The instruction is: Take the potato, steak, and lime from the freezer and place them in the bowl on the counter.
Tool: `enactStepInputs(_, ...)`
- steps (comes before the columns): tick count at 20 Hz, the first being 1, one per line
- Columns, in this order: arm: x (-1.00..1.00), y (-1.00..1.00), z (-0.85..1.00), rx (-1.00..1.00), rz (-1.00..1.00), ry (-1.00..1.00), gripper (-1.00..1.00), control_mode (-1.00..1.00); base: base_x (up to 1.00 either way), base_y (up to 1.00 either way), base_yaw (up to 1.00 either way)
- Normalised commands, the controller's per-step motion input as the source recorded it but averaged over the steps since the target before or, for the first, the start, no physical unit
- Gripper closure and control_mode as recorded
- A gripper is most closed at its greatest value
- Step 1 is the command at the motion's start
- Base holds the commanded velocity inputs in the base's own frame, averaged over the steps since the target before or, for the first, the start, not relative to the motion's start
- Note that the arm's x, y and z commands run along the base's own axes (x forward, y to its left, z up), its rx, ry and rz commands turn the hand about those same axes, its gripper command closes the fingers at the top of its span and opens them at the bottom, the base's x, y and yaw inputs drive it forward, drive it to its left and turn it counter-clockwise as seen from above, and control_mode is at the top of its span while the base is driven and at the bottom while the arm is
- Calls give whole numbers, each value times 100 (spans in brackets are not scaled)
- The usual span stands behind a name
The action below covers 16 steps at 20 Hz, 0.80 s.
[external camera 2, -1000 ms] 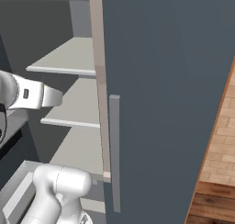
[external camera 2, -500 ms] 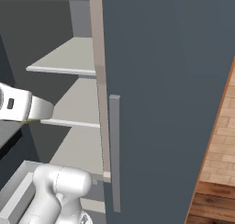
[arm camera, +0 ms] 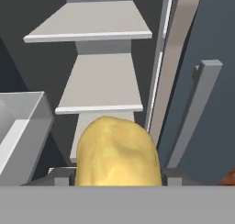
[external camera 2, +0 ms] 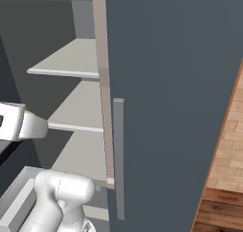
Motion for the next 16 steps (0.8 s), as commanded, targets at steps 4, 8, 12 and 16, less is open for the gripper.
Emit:
enactStepInputs(4,-18,0,-3,0,0,0,100,-100,0,0,0)
enactStepInputs(8,-6,0,0,0,0,0,100,100,-9,0,0)
enactStepInputs(12,0,0,0,0,0,0,100,100,-72,-2,-2)
enactStepInputs(16,0,0,0,0,0,0,100,100,-100,-15,-7)
